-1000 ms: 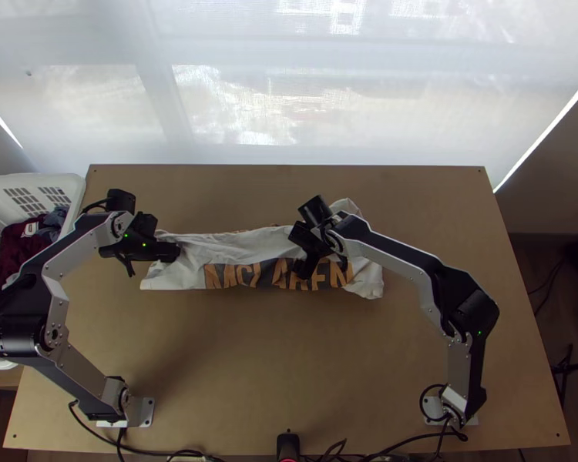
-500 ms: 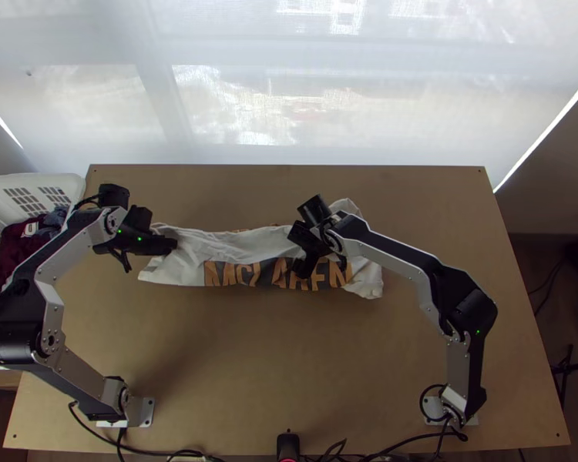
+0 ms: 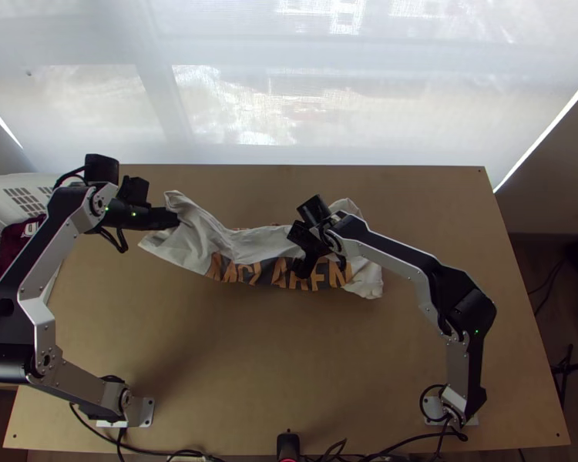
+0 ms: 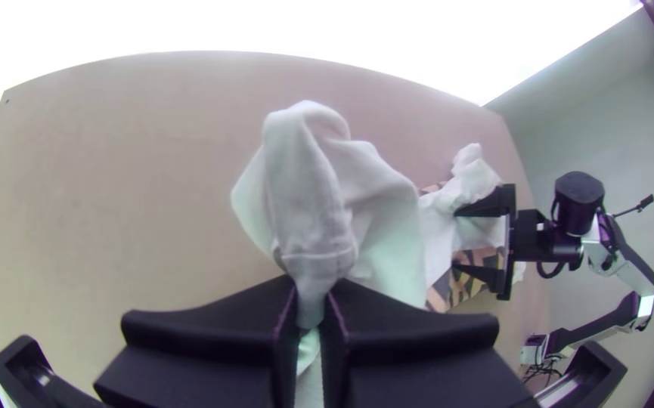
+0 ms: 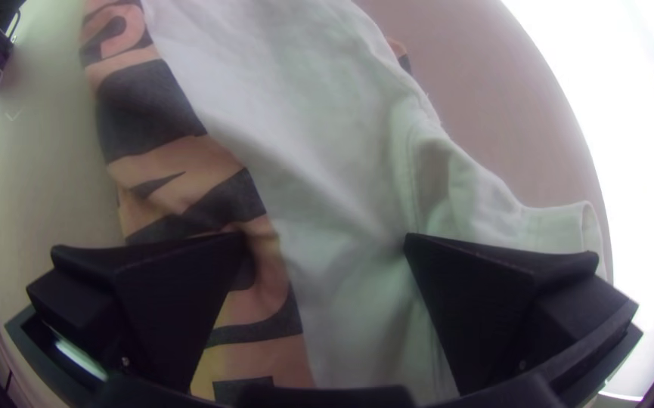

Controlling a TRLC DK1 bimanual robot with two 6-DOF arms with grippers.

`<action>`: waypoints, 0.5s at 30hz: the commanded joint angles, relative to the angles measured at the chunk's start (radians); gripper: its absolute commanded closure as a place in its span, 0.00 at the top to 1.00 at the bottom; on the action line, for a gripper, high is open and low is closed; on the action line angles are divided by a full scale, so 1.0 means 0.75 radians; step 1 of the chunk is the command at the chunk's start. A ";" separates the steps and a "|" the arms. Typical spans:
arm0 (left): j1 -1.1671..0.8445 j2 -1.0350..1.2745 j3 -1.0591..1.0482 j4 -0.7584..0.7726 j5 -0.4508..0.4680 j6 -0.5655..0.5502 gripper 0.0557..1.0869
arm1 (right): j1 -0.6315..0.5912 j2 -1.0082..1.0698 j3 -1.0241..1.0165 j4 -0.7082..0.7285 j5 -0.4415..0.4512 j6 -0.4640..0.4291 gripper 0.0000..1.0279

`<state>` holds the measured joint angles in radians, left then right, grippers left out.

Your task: Fold the t-shirt

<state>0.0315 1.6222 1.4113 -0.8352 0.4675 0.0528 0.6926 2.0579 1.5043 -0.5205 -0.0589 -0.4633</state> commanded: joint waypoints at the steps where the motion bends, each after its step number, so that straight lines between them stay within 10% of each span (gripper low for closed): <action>1: -0.091 -0.019 0.153 -0.040 0.121 -0.089 0.03 | 0.001 0.013 -0.005 -0.001 0.003 0.004 0.95; 15: -0.336 0.013 0.288 0.048 0.176 -0.220 0.03 | -0.044 -0.120 0.007 -0.046 0.003 0.051 0.95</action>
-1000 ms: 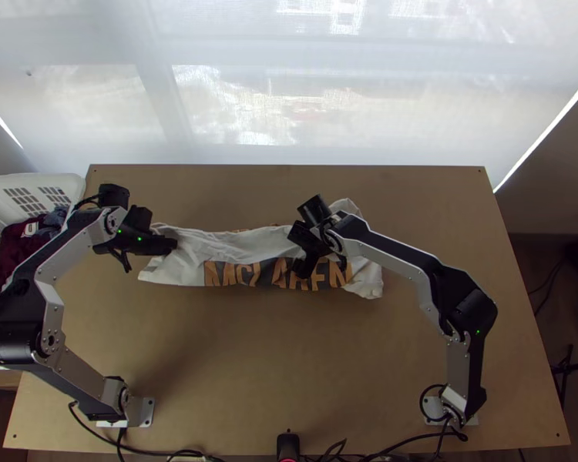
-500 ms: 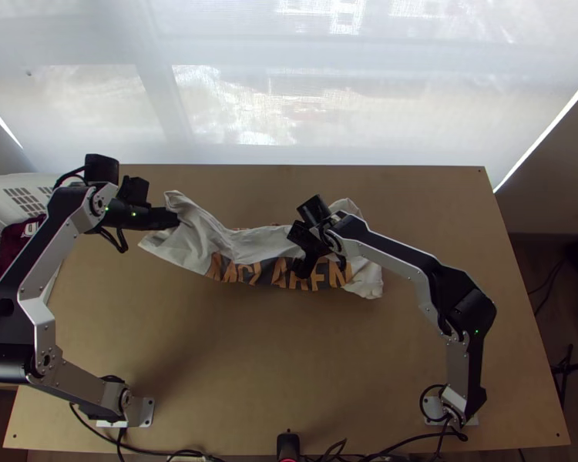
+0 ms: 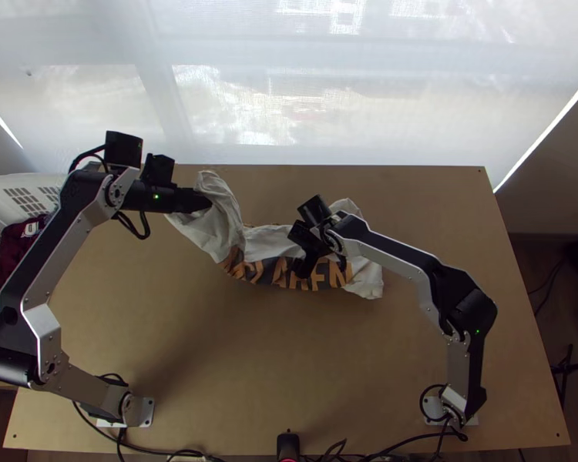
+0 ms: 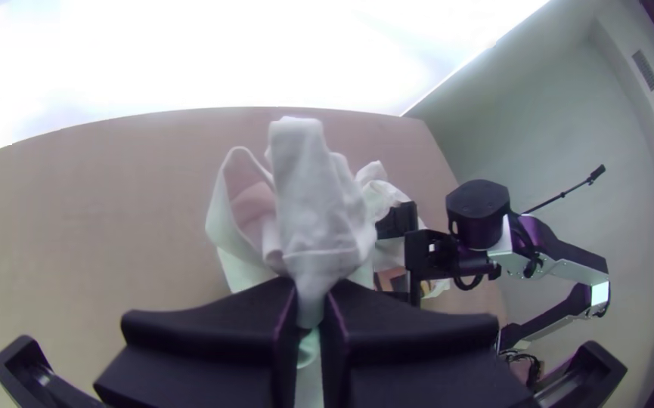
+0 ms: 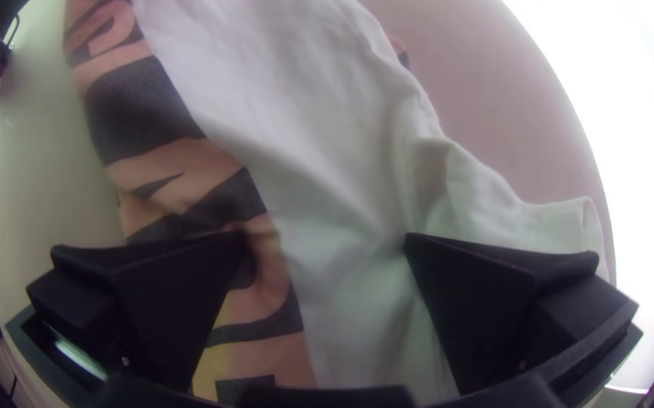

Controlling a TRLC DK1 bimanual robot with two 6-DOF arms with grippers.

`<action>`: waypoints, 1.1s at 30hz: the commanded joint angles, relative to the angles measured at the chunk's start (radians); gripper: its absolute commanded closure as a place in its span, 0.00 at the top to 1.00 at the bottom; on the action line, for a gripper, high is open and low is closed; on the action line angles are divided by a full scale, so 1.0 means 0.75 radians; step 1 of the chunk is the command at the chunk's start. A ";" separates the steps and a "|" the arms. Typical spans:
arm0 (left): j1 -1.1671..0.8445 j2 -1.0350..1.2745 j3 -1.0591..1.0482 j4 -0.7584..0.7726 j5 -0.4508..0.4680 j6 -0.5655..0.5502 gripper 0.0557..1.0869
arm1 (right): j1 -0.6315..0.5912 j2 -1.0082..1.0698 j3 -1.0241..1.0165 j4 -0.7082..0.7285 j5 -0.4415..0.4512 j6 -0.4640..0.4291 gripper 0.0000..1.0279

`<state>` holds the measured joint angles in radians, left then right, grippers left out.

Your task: Fold the t-shirt

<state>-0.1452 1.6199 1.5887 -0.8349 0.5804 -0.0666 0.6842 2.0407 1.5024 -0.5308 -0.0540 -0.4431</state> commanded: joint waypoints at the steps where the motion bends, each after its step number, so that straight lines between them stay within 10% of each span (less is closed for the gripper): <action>1: -0.111 0.020 0.054 0.060 0.028 -0.073 0.03 | -0.045 -0.127 0.015 -0.043 -0.004 0.024 0.95; 33: -0.612 0.399 0.344 0.530 0.003 -0.333 0.03 | -0.380 -0.811 -0.075 -0.368 -0.004 0.024 0.95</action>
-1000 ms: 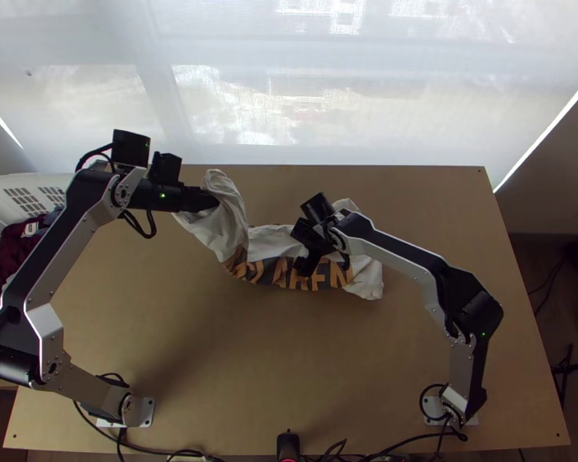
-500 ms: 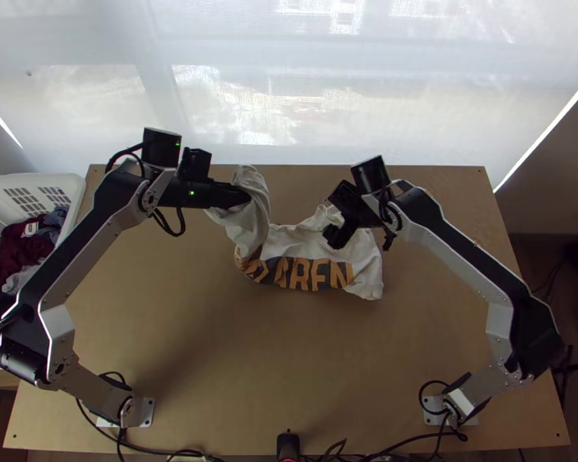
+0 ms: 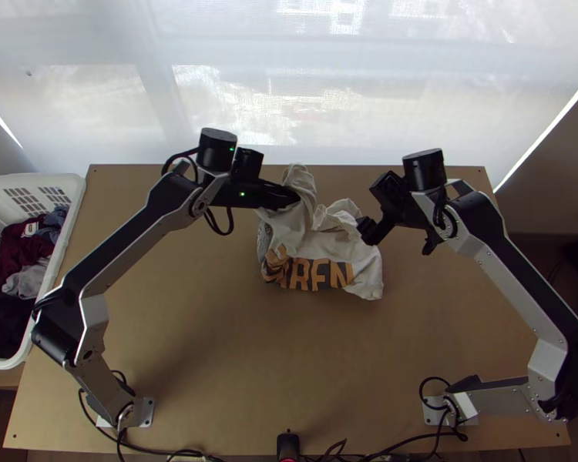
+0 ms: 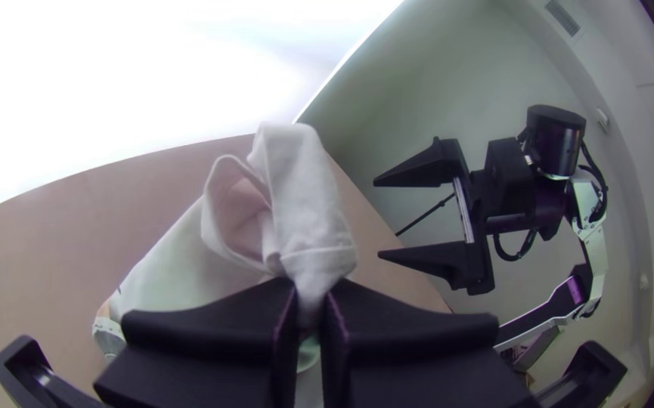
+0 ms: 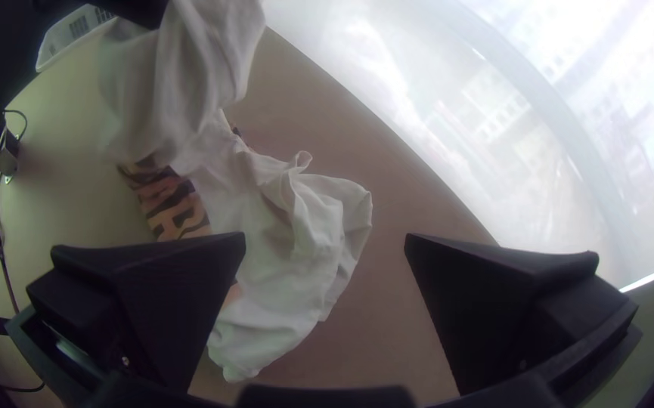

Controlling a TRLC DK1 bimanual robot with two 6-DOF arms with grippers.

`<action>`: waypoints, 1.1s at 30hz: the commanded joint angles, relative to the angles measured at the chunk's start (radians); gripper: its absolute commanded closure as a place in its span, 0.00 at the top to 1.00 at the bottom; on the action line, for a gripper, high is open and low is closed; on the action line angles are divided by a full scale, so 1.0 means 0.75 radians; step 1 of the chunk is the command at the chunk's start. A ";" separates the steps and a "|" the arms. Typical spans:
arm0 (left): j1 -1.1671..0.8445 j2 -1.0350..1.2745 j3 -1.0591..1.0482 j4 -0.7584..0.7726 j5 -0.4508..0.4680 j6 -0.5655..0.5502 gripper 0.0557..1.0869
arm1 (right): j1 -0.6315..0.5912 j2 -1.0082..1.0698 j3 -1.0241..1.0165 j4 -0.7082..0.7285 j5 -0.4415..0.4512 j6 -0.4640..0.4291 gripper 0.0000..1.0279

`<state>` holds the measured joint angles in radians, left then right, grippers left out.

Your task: Fold the t-shirt

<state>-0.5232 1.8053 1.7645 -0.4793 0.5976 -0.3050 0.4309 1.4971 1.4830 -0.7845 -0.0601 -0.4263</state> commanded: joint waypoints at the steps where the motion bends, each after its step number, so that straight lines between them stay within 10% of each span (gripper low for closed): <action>1: -0.121 0.180 0.124 0.058 -0.024 -0.015 0.03 | -0.049 -0.094 -0.055 -0.032 0.004 0.004 0.95; 22: -0.192 0.514 0.237 0.113 -0.067 -0.017 0.03 | -0.096 -0.227 -0.206 -0.046 0.015 0.004 0.95; 23: -0.196 0.532 0.249 0.113 -0.067 -0.025 0.07 | -0.096 -0.231 -0.212 -0.046 0.015 0.004 0.95; 28: -0.219 0.536 0.316 0.013 -0.036 -0.029 0.95 | -0.096 -0.237 -0.229 -0.046 0.015 0.000 0.95; 33: -0.131 0.391 0.402 -0.171 0.001 -0.006 0.95 | -0.080 -0.211 -0.224 -0.009 0.015 -0.006 0.95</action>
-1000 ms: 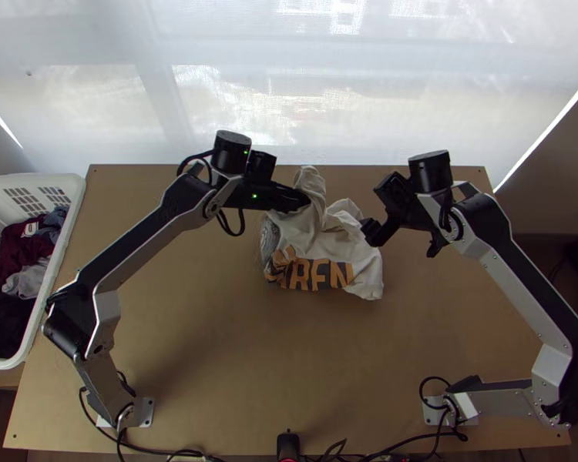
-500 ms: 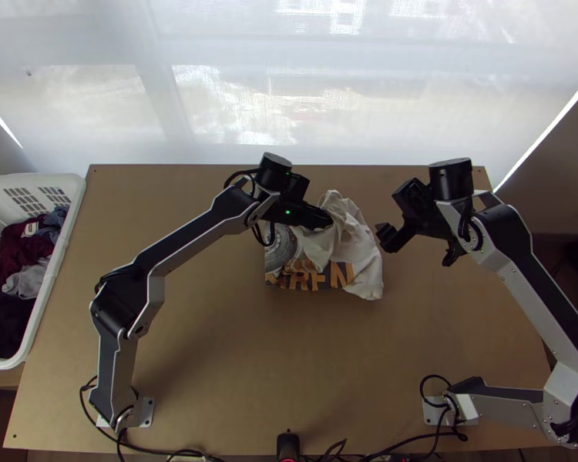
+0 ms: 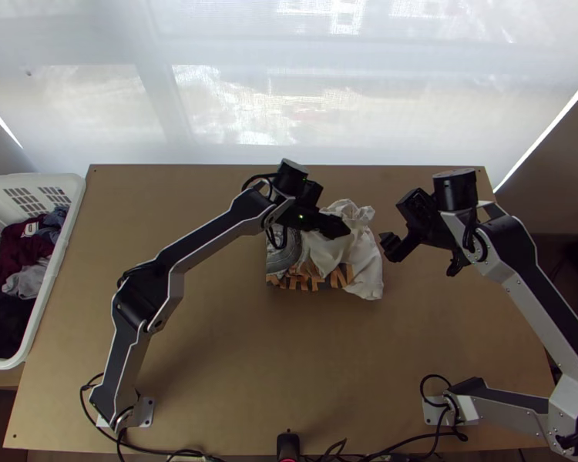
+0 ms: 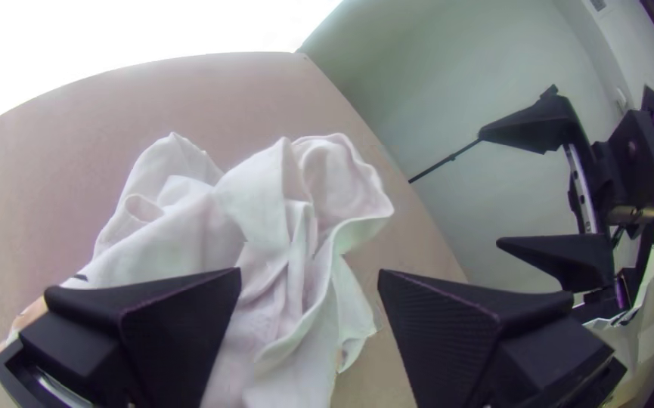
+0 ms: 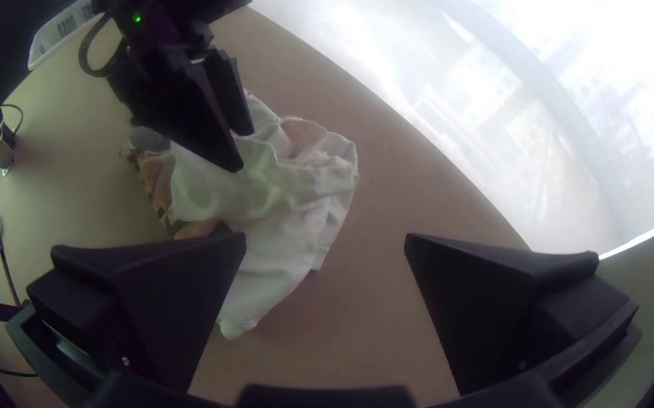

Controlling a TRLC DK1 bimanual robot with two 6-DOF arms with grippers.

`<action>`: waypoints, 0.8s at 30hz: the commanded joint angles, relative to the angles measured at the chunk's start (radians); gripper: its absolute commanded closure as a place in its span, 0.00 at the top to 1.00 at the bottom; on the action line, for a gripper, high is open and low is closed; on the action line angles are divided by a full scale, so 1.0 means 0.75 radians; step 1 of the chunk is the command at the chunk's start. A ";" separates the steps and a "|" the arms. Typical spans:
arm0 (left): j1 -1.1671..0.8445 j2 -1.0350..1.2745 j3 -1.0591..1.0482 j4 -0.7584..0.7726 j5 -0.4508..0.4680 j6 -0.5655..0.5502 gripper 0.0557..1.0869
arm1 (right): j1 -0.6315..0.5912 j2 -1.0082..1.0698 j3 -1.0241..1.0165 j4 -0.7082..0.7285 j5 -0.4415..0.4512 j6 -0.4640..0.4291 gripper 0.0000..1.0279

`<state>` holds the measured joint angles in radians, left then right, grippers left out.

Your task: Fold the t-shirt

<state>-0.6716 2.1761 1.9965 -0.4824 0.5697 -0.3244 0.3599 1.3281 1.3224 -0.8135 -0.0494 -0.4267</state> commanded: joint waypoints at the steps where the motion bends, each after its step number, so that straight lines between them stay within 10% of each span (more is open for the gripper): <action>1: 0.106 -0.140 0.093 -0.206 0.038 0.038 0.95 | 0.023 0.027 -0.004 0.037 0.000 -0.008 0.95; 16: 0.366 -0.404 -0.445 -0.388 0.048 0.316 0.95 | 0.314 0.612 0.341 0.222 -0.002 -0.018 0.95; 24: 0.196 -0.316 -0.392 -0.357 0.020 0.306 0.95 | 0.324 0.551 -0.037 0.369 -0.004 0.002 0.95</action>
<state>-0.4541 1.9057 1.7115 -0.7624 0.6018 -0.1032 0.5827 1.7344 1.4574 -0.6151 -0.0498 -0.4374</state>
